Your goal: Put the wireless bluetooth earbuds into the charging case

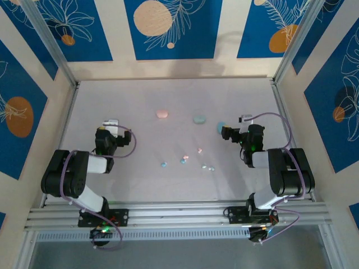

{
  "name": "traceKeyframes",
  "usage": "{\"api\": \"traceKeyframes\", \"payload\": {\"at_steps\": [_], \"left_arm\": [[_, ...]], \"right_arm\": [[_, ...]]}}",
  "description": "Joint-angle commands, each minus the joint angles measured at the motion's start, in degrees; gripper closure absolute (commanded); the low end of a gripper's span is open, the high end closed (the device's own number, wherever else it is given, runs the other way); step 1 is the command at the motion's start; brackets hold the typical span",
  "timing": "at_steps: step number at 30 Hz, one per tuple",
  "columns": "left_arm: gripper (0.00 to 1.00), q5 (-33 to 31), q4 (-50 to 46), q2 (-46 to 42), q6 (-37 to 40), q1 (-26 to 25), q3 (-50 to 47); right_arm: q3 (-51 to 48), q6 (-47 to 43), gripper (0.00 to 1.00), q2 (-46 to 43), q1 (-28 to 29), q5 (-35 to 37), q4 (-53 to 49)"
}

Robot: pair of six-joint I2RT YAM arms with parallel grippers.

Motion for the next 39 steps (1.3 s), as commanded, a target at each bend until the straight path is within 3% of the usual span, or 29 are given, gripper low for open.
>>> {"api": "traceKeyframes", "payload": {"at_steps": [1, 33, 37, 39], "left_arm": [[0.00, 1.4, 0.3, 0.0, 0.8, -0.1, 1.1], [0.00, 1.8, 0.8, -0.1, 0.8, 0.0, 0.8], [0.00, 0.6, 4.9, -3.4, 0.2, 0.0, -2.8], [0.00, -1.8, 0.6, -7.7, -0.7, 0.0, -2.6]], "right_arm": [[1.5, -0.5, 0.01, -0.3, -0.3, -0.8, 0.3], [1.4, -0.7, 0.01, -0.3, -0.1, -0.5, 0.5], [0.5, -2.0, 0.01, -1.3, 1.4, 1.1, 1.3], [0.4, -1.9, 0.01, -2.4, 1.6, 1.8, 0.7]]}}
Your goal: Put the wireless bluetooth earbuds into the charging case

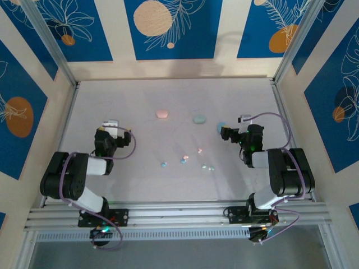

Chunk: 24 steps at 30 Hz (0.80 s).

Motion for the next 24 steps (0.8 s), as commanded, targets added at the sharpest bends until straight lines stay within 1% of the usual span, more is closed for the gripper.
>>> {"api": "traceKeyframes", "payload": {"at_steps": [1, 2, 3, 4, 6, 7, 9, 10, 11, 12, 13, 15, 16, 18, 19, 22, 24], "left_arm": [[0.00, -2.9, -5.2, -7.6, -1.5, 0.1, 0.5], [0.00, -3.6, -10.6, -10.0, -2.5, 0.2, 1.8], [0.00, -4.3, -16.0, -12.6, -4.0, 0.2, 3.3], [0.00, -4.7, -21.0, -15.0, -5.4, 0.2, 4.8], [0.00, -5.6, -28.2, -19.0, -8.1, 0.2, 7.1], [0.00, -6.6, -31.7, -20.8, -10.7, 0.3, 8.3], [0.00, -9.0, -39.3, -23.6, -18.3, 0.3, 11.0], [0.00, -8.5, -43.8, -25.0, -21.3, 0.3, 12.9], [0.00, -7.5, -49.2, -26.0, -24.2, 0.3, 14.8], [0.00, -5.1, -53.6, -26.5, -26.6, 0.3, 17.0], [0.00, -0.1, -55.5, -26.3, -27.2, 0.4, 18.4], [0.00, 10.9, -55.9, -25.4, -27.3, 0.3, 20.0], [0.00, 14.7, -55.9, -25.1, -29.1, 0.3, 20.2], [0.00, 19.7, -53.7, -25.5, -32.6, 0.1, 19.2], [0.00, 21.2, -52.5, -25.9, -34.6, 0.0, 18.4], [0.00, 24.9, -50.1, -26.7, -39.9, -1.1, 16.1], [0.00, 26.0, -51.1, -27.1, -40.5, -2.2, 15.6]], "right_arm": [[1.0, -1.3, 0.01, -3.5, 0.6, 1.9, -1.2], [2.3, -1.3, 0.01, -5.0, 0.7, 1.8, -5.3], [5.4, -0.2, 0.01, -7.2, 0.7, 1.8, -13.2], [9.7, 2.4, 0.01, -8.6, 0.5, 2.4, -23.1], [17.6, 9.4, 0.01, -9.1, 0.0, 4.6, -38.2], [21.3, 11.2, 0.01, -8.7, -0.6, 2.4, -44.2], [25.7, 13.7, 0.01, -7.8, -1.4, -5.1, -50.9], [28.2, 15.5, 0.01, -6.9, -1.7, -8.3, -53.9], [30.3, 16.7, 0.00, -5.8, -1.8, -10.0, -56.5], [32.5, 17.7, 0.04, -4.2, -1.7, -11.3, -59.4], [34.8, 18.9, 0.08, -2.2, -1.6, -12.0, -62.1], [38.2, 19.3, 0.16, 0.7, -1.1, -14.6, -65.8], [39.2, 19.1, 0.17, 1.9, -0.4, -14.3, -66.9], [41.1, 19.2, 0.19, 3.8, 1.2, -10.4, -69.6], [42.3, 19.2, 0.19, 4.9, 1.8, -8.5, -71.0], [45.5, 19.4, 0.22, 8.9, 2.5, -5.1, -75.3], [46.5, 18.8, 0.23, 10.8, 3.2, -4.0, -76.4]]}}
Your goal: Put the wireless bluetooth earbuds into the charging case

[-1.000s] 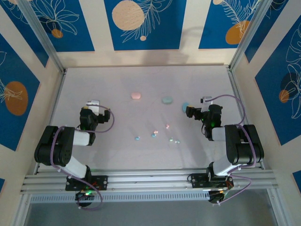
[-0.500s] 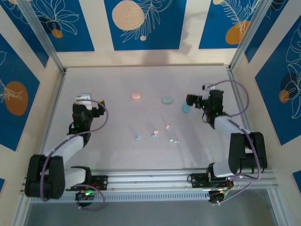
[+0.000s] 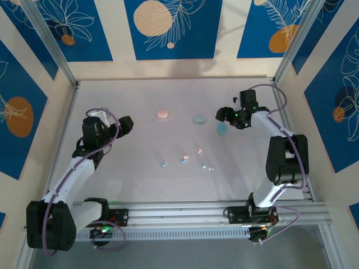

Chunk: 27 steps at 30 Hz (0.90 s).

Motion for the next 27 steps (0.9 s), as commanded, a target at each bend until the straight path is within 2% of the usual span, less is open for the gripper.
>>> {"api": "traceKeyframes", "payload": {"at_steps": [1, 11, 19, 27], "left_arm": [[0.00, 7.1, -1.7, -1.6, -5.2, -1.9, -1.4], [0.00, 4.9, -1.8, -1.8, -6.3, -9.4, -3.2], [0.00, 5.3, -1.7, -0.2, -5.9, -10.5, -2.1], [0.00, 5.6, -1.4, 0.6, -5.7, -10.8, -1.5]], "right_arm": [[3.3, 0.1, 0.23, 2.7, 0.9, 3.1, -7.2], [8.8, -2.7, 0.31, 10.0, 4.6, 7.3, -10.7], [13.0, -5.8, 0.33, 14.3, 6.4, 13.7, -14.0], [13.8, -7.2, 0.34, 15.6, 6.9, 15.0, -14.2]]}}
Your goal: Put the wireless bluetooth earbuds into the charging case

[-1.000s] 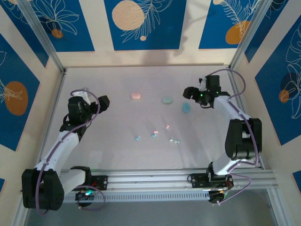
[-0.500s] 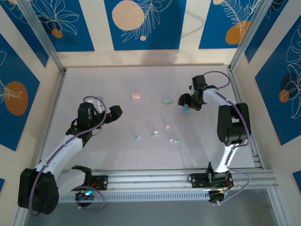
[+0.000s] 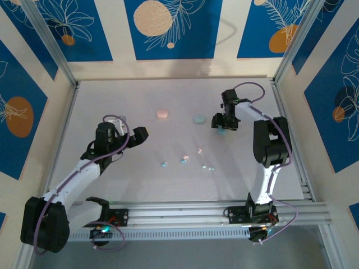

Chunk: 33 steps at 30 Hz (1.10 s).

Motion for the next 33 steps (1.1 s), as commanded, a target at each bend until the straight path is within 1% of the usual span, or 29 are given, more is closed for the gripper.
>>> {"api": "traceKeyframes", "payload": {"at_steps": [1, 4, 6, 12, 14, 16, 18, 22, 26, 28, 30, 31, 33], "left_arm": [[0.00, 1.1, 0.3, 0.7, -0.4, -0.8, 1.4], [0.00, 1.4, 0.4, 1.2, -0.4, -0.9, 1.7], [0.01, 1.7, 0.4, 1.5, -0.3, -1.1, 2.0], [0.03, 2.2, 0.5, 2.4, -0.3, -1.7, 2.6], [0.04, 2.4, 0.6, 2.7, -0.3, -2.1, 2.8], [0.06, 2.7, 0.7, 3.2, -0.5, -2.6, 3.4], [0.08, 2.9, 0.5, 3.5, -0.6, -3.1, 4.2], [0.11, 2.9, -0.7, 3.9, -0.7, -4.7, 6.1], [0.12, 2.9, -2.2, 3.3, -1.6, -7.1, 8.3], [0.14, 3.3, -2.8, 2.5, -2.4, -8.8, 9.7], [0.14, 3.6, -3.1, 1.9, -3.0, -10.7, 11.1], [0.14, 3.7, -3.1, 1.7, -3.3, -11.8, 12.0], [0.14, 3.9, -3.2, 1.6, -4.2, -13.8, 13.7]], "right_arm": [[1.9, -1.4, 0.34, 1.2, 0.3, 1.2, -1.8], [1.9, -2.2, 0.37, 1.8, 0.3, 1.4, -1.7], [2.0, -3.1, 0.43, 2.3, 0.3, 1.0, -1.6], [2.5, -5.9, 0.46, 3.3, 0.3, -0.1, -1.4], [2.5, -6.9, 0.53, 3.2, 0.5, -0.4, -1.2], [2.2, -8.1, 0.55, 2.2, 0.8, -1.1, -1.0], [1.3, -9.4, 0.62, 0.1, 1.7, -2.1, -0.2], [-3.5, -12.8, 0.63, -8.6, 4.4, -7.5, 4.5], [-12.3, -15.9, 0.64, -21.8, 7.4, -17.2, 14.4], [-17.3, -19.7, 0.65, -29.2, 9.8, -22.4, 20.7], [-22.0, -24.1, 0.67, -35.2, 12.5, -25.9, 26.5], [-24.2, -26.4, 0.67, -38.0, 14.0, -27.4, 29.2], [-27.2, -30.5, 0.68, -42.0, 16.6, -28.0, 33.0]]}}
